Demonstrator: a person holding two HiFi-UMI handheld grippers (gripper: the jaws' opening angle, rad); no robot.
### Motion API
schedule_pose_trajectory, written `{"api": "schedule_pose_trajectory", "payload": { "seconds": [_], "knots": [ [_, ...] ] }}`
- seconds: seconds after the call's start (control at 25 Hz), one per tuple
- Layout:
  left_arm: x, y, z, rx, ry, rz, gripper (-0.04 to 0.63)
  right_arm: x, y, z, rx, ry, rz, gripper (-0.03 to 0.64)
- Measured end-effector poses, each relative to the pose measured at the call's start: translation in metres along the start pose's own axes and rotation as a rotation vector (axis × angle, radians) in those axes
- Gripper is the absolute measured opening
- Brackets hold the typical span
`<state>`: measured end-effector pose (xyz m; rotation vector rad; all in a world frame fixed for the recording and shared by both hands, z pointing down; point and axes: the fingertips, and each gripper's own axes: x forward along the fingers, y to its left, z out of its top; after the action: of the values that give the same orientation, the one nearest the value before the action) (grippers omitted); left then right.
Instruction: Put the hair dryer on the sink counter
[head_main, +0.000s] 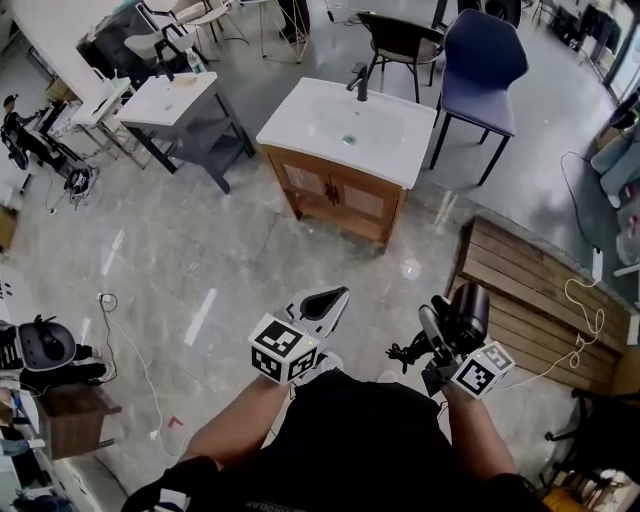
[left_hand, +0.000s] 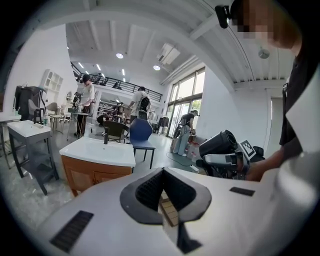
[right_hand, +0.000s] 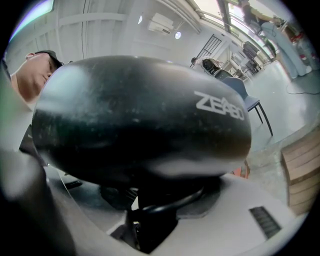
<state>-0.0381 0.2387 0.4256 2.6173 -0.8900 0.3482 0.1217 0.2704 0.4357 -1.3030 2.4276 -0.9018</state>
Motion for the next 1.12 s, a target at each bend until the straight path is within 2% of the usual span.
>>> {"api": "schedule_pose_trajectory", "payload": {
  "seconds": [0.32, 0.68, 1.12],
  "knots": [
    [-0.024, 0.053, -0.017, -0.03, 0.015, -0.023, 0.0, 0.048, 0.011, -0.021, 0.012, 0.004, -0.043, 0.175],
    [-0.053, 0.097, -0.023, -0.068, -0.003, 0.027, 0.0, 0.086, 0.031, -0.025, -0.005, 0.026, -0.026, 0.176],
    [-0.025, 0.132, -0.01, -0.05, 0.019, 0.038, 0.0, 0.136, -0.007, -0.005, 0.014, 0.017, -0.006, 0.175]
  ]
}}
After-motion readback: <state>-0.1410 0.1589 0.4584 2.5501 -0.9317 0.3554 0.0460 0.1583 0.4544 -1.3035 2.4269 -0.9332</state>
